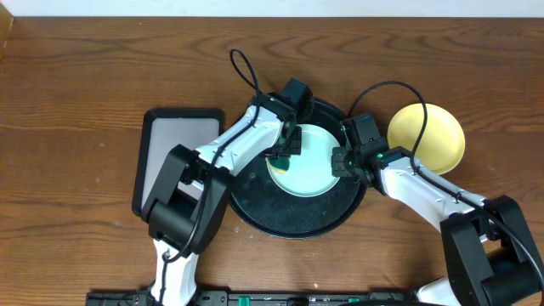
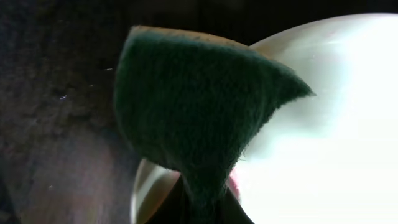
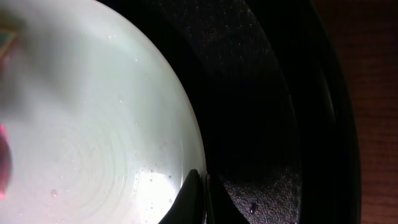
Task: Clean dirty plates on tray and stack at the side
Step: 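Sweep the sponge across the plate center with the left gripper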
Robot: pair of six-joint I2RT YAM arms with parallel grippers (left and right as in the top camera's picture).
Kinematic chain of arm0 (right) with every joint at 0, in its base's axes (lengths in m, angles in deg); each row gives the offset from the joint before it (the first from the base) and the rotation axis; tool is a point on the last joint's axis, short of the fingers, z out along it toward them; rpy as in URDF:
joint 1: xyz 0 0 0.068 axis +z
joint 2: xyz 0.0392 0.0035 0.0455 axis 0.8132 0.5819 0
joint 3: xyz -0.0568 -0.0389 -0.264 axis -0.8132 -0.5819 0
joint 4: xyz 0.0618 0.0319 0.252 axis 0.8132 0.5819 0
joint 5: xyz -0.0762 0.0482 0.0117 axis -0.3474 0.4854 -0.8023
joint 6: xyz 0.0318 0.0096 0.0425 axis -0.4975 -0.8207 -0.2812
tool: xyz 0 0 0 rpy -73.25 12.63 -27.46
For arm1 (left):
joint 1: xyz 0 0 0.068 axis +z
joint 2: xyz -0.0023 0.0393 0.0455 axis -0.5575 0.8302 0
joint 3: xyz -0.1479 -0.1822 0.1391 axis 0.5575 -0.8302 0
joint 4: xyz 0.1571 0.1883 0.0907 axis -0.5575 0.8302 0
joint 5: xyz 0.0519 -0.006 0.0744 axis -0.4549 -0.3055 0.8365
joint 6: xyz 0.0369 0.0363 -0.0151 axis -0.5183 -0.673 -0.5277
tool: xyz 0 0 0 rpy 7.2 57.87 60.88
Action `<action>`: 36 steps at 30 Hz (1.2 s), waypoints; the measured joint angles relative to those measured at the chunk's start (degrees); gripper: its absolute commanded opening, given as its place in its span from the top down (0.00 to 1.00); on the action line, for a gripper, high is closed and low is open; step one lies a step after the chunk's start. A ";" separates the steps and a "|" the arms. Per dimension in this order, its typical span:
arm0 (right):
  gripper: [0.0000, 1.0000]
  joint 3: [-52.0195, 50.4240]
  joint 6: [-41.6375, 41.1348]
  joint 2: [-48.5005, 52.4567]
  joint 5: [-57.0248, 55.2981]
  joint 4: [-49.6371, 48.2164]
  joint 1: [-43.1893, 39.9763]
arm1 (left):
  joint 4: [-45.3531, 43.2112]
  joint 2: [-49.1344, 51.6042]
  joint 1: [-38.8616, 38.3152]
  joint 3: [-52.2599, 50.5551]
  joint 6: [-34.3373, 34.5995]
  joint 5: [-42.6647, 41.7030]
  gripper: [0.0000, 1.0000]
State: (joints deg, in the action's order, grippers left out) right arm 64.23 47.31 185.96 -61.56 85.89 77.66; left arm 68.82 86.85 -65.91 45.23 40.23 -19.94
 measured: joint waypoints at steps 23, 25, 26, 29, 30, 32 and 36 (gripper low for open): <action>0.99 -0.11 0.02 0.00 -2.32 0.17 -0.57 | -0.98 0.35 1.86 0.52 -4.74 -29.20 0.92; 0.99 -0.13 0.00 0.00 -2.34 0.15 -0.57 | -1.49 -3.04 1.79 0.33 -4.79 -30.05 0.92; 0.99 -0.13 0.00 0.00 -2.32 0.15 -0.57 | -1.86 -5.09 1.84 0.33 -4.79 -29.97 0.92; 0.99 -0.15 0.00 0.00 -2.32 0.13 -0.57 | -1.97 -12.57 2.05 0.33 -4.79 -27.36 0.92; 0.99 -0.15 0.00 0.00 -2.32 0.13 -0.57 | -1.64 -14.69 2.12 0.35 -4.79 -25.97 0.92; 0.99 -0.15 0.00 0.00 -2.32 0.13 -0.57 | -0.48 -17.94 2.14 0.46 -4.81 -22.56 0.92; 0.99 -0.15 0.02 0.00 -2.32 0.13 -0.57 | 1.25 -18.58 1.99 0.52 -4.81 -15.69 0.92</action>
State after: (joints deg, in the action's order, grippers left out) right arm 64.08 47.33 185.96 -63.88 86.03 77.09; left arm 70.07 68.27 -63.93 45.76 35.43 -35.64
